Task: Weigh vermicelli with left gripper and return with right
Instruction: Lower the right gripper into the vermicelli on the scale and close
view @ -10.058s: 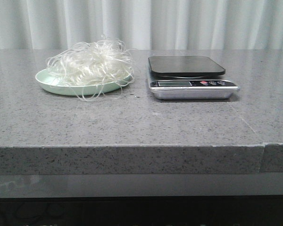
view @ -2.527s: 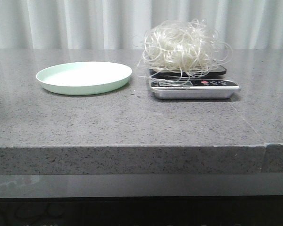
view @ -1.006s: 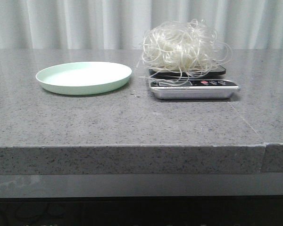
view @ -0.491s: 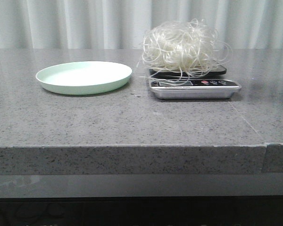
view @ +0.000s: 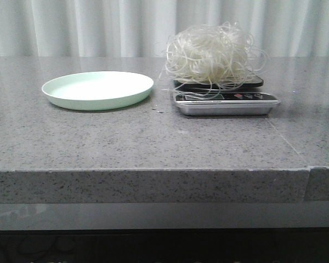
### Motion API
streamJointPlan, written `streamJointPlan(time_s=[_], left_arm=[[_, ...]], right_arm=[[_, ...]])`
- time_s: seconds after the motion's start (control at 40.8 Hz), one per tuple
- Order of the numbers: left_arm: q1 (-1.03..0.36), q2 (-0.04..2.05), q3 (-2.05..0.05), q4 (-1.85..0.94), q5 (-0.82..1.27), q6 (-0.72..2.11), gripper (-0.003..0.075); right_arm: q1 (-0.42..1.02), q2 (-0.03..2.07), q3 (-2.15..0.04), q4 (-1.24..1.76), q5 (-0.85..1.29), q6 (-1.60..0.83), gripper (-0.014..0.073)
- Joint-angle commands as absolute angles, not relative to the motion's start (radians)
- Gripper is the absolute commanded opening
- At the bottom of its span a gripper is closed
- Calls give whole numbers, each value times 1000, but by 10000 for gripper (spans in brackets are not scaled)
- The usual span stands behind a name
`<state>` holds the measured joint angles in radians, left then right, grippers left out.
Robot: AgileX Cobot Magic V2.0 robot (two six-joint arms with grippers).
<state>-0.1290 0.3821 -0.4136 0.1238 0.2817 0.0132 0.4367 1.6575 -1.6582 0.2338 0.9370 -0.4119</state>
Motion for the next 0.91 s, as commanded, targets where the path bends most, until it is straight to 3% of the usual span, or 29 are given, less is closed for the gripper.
streamJointPlan(time_s=[0.0, 0.687, 0.785, 0.883], left_arm=[[-126, 387, -440, 126, 204, 10, 138], [-126, 387, -440, 126, 210, 10, 138], [-126, 387, -440, 126, 210, 10, 138], [-126, 387, -440, 126, 210, 10, 138]], right_arm=[[437, 1643, -1695, 228, 933, -430, 512], [437, 1819, -1695, 9, 965, -430, 501], [437, 1823, -1695, 8, 979, -430, 402], [437, 1819, -1695, 8, 993, -430, 167]])
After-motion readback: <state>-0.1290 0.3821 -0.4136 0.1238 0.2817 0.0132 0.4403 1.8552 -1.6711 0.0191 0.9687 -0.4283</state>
